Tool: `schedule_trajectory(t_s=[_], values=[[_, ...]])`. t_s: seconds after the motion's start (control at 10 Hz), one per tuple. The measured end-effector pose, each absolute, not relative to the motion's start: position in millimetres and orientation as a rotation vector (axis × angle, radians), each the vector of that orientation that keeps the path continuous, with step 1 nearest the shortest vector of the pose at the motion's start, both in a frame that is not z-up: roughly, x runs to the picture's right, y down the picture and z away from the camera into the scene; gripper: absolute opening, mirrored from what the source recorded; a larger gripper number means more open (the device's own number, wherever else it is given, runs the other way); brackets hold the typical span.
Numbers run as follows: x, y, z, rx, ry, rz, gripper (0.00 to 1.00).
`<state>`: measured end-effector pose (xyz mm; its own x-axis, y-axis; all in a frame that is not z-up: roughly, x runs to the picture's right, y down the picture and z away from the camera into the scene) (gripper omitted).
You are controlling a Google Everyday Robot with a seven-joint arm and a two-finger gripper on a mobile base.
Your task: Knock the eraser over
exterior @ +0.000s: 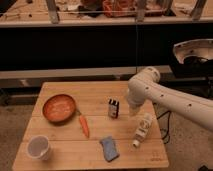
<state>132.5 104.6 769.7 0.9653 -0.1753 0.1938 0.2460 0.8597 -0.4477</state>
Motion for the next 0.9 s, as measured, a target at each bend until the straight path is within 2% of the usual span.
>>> schedule_trajectory(t_s=[0.1, 0.2, 0.4, 0.5, 0.9], values=[[132, 105, 771, -0.489, -0.153, -0.226, 0.38], [131, 106, 772, -0.488, -0.163, -0.227, 0.25], [132, 107, 773, -0.488, -0.173, -0.229, 0.07], [130, 107, 775, -0.489, -0.182, -0.24, 0.04], [115, 107, 780, -0.484, -0.214, -0.278, 0.04]])
